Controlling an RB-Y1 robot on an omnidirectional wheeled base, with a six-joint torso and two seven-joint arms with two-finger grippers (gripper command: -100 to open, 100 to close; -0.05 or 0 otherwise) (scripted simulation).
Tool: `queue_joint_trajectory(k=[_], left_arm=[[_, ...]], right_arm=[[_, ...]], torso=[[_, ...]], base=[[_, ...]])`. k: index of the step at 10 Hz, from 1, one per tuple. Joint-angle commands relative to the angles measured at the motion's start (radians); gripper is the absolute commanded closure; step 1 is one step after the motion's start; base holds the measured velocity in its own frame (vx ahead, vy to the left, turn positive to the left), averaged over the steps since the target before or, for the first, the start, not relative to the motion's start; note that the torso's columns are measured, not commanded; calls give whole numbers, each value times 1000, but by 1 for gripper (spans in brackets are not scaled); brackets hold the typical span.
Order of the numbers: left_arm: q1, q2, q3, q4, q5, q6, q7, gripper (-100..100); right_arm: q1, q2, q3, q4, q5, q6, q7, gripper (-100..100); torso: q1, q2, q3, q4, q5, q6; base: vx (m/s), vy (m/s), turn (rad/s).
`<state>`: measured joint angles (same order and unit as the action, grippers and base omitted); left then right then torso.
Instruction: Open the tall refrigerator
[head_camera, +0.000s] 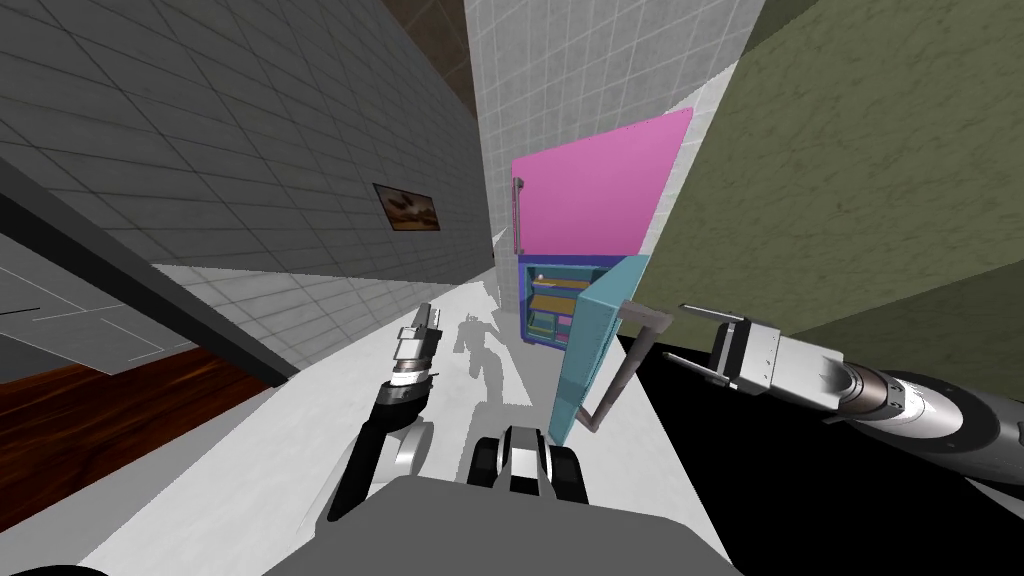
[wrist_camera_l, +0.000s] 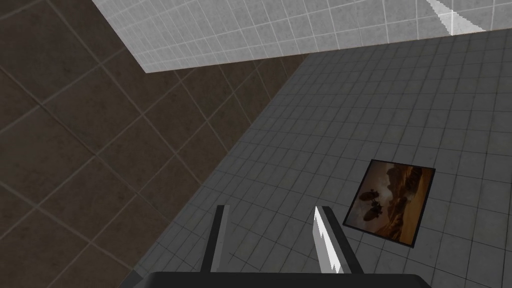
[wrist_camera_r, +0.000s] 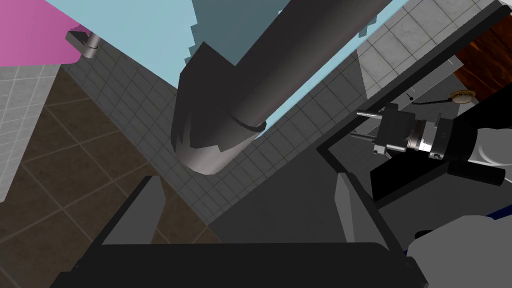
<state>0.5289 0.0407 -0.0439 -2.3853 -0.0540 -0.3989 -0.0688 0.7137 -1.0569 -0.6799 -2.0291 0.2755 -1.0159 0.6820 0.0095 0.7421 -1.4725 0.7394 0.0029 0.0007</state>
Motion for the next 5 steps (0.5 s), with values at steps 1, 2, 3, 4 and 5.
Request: queue_joint_trajectory(k=[1, 2, 3, 4, 5], left_arm=[[0, 0, 0, 0, 0, 0, 0, 0], [0, 0, 0, 0, 0, 0, 0, 0], [0, 0, 0, 0, 0, 0, 0, 0], [0, 0, 0, 0, 0, 0, 0, 0], [0, 0, 0, 0, 0, 0, 0, 0]], right_arm=[[1, -44, -55, -15, -34, 16, -55, -100], [1, -54, -67, -17, -41, 19, -66, -100], [-3, -49, -56, -14, -36, 20, -57, -100], [-2, -51, -59, -14, -37, 19, -61, 0], [-2, -51, -58, -14, -37, 19, -61, 0]], torso=[[-5, -8, -6, -3, -1, -1], [-9, -10, -8, -4, -3, -1], [-11, -8, -6, -3, -4, -1], [-12, -5, -4, -2, -4, -1], [-11, -3, -3, -1, -3, -1]], base=[[18, 18, -64], [9, 14, -34], [3, 6, -4], [0, 0, 0], [0, 0, 0]])
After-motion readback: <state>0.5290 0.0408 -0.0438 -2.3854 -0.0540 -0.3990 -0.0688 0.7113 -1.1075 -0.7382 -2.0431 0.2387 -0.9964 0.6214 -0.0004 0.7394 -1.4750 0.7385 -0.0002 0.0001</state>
